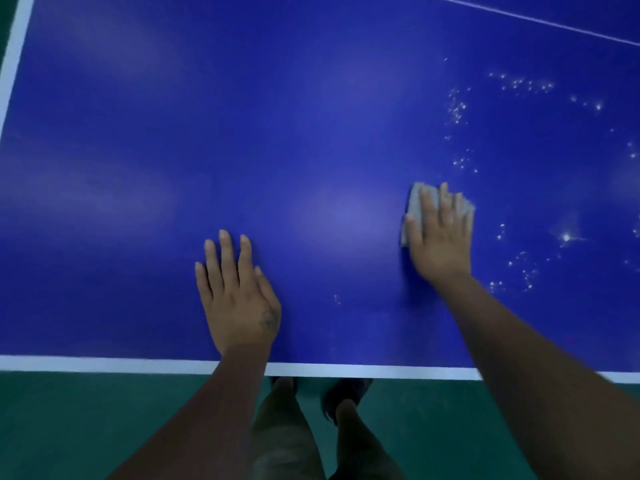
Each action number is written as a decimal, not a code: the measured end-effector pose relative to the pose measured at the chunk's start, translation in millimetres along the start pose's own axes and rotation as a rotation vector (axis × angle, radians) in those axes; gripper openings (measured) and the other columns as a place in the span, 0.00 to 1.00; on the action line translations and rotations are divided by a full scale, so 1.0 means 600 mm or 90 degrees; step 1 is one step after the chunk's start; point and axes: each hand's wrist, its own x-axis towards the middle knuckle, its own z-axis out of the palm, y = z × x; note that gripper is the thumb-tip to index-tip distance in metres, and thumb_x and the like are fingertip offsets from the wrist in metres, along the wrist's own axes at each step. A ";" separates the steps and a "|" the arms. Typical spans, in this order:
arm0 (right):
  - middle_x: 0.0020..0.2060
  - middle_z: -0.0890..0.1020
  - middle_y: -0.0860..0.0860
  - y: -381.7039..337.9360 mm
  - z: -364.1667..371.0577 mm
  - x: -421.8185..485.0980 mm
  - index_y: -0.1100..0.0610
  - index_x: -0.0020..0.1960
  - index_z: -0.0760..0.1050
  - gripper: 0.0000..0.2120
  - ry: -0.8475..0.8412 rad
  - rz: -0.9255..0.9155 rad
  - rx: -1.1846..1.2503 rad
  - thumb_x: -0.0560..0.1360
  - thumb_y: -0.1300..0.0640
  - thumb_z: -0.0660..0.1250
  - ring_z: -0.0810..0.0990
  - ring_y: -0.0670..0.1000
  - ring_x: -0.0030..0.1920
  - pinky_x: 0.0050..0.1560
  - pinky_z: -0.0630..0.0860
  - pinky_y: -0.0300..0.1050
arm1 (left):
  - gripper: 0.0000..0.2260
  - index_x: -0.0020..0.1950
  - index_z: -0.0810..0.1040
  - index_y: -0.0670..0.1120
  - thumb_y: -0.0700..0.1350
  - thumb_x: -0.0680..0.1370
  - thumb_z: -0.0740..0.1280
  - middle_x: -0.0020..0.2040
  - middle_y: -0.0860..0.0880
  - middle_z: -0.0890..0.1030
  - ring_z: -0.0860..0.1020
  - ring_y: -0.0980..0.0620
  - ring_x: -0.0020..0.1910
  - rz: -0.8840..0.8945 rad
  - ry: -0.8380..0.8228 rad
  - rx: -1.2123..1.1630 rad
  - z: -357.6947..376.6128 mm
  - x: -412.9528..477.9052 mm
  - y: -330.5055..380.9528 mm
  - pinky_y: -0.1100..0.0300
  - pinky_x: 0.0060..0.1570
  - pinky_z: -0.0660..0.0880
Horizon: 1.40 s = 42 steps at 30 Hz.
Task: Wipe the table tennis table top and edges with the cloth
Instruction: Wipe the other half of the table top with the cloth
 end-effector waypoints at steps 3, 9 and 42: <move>0.87 0.47 0.56 -0.008 -0.002 0.051 0.47 0.88 0.46 0.32 -0.012 0.044 0.023 0.86 0.38 0.43 0.44 0.62 0.86 0.83 0.42 0.69 | 0.25 0.86 0.62 0.46 0.49 0.89 0.51 0.88 0.46 0.56 0.49 0.44 0.88 -0.010 0.018 0.002 0.004 0.000 -0.004 0.42 0.86 0.48; 0.87 0.52 0.57 -0.196 0.051 -0.032 0.48 0.87 0.52 0.30 0.063 -0.158 0.015 0.88 0.40 0.49 0.49 0.64 0.86 0.83 0.45 0.70 | 0.23 0.85 0.65 0.46 0.48 0.90 0.52 0.88 0.46 0.59 0.52 0.44 0.88 -0.001 0.040 -0.014 0.003 0.001 0.001 0.41 0.86 0.51; 0.87 0.55 0.53 0.077 0.074 -0.186 0.47 0.87 0.55 0.31 0.026 -0.328 -0.044 0.87 0.39 0.54 0.53 0.60 0.86 0.83 0.53 0.70 | 0.23 0.85 0.66 0.45 0.45 0.88 0.58 0.87 0.45 0.59 0.52 0.45 0.88 -0.016 0.051 -0.032 -0.006 0.002 0.011 0.42 0.86 0.50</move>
